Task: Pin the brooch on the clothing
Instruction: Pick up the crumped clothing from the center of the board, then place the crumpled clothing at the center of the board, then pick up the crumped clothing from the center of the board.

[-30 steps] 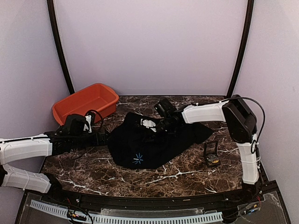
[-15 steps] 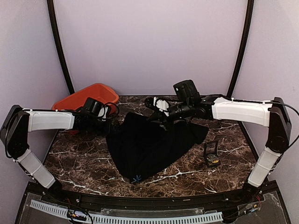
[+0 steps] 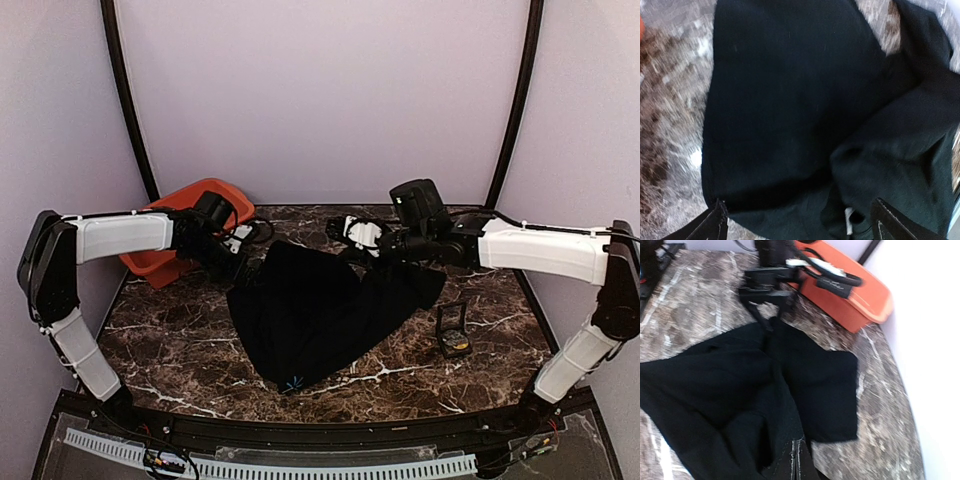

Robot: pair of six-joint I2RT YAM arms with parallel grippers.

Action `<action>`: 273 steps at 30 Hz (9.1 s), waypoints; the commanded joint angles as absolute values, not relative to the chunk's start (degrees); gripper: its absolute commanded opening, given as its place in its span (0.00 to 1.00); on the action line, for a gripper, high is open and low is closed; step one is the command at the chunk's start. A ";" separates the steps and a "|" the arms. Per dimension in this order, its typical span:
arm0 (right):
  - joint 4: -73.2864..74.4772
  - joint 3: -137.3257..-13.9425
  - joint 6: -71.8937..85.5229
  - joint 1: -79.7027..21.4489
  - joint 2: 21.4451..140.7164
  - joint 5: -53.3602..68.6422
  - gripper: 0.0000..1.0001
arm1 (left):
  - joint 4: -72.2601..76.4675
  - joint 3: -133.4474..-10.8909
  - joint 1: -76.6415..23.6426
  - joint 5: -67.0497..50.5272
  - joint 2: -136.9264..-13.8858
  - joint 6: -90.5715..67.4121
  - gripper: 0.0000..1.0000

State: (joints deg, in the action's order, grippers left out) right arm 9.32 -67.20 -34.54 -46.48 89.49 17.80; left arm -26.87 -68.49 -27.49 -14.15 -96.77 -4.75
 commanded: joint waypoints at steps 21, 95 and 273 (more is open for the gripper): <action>4.82 -58.19 -35.95 -42.94 79.81 -1.60 0.00 | -34.66 -68.56 -27.33 -20.80 -104.00 -4.35 0.86; -8.45 -56.16 -24.80 -33.87 77.69 -10.26 0.00 | -20.45 -62.92 -23.73 -15.36 -86.75 23.39 0.01; 27.37 -110.83 -23.38 -50.27 136.75 43.54 0.23 | -21.02 -37.08 -32.78 -4.96 -38.76 22.24 0.01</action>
State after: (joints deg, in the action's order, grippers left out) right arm 27.09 -109.38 -23.68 -50.00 135.35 40.60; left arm -22.35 -38.09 -32.42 -5.45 -39.27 21.89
